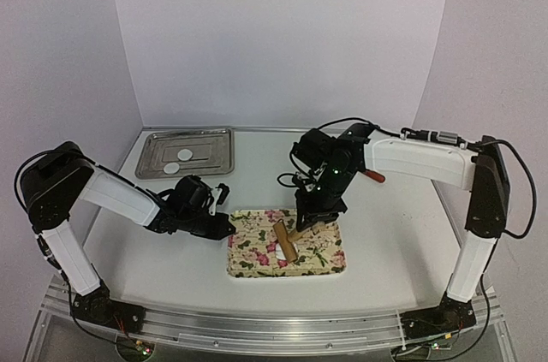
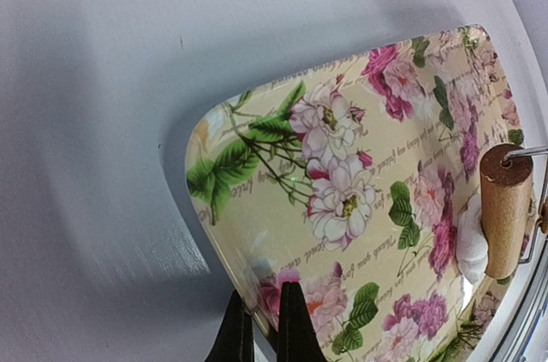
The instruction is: Roll out the dumpling wrappers from the dough
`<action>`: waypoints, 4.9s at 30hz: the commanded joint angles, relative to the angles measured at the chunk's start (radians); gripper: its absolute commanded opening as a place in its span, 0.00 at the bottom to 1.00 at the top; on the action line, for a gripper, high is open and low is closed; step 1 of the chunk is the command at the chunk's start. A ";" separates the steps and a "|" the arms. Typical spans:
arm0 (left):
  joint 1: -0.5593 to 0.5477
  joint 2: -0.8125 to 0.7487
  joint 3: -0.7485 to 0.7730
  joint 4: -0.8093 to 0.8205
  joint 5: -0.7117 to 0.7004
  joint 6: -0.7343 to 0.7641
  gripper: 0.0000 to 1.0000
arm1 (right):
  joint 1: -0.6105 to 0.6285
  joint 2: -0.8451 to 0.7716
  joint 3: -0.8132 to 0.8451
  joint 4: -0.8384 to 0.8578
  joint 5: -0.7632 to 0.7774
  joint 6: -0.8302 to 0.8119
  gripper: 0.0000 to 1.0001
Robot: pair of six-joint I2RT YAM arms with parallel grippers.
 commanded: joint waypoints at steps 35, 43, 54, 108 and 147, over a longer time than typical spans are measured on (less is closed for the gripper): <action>-0.043 0.022 -0.043 -0.124 0.056 0.114 0.00 | 0.066 0.361 0.015 0.045 0.143 0.086 0.00; -0.046 0.028 -0.041 -0.123 0.053 0.113 0.00 | 0.076 0.381 0.046 0.055 0.136 0.090 0.00; -0.046 -0.017 -0.061 -0.120 0.024 0.107 0.00 | 0.066 0.234 -0.071 0.043 0.252 0.093 0.00; -0.047 -0.040 -0.050 -0.121 0.021 0.155 0.00 | -0.134 -0.127 -0.354 -0.069 0.251 -0.002 0.00; -0.047 -0.196 -0.043 -0.107 0.220 0.189 0.62 | 0.044 -0.222 0.055 -0.244 -0.071 -0.128 0.00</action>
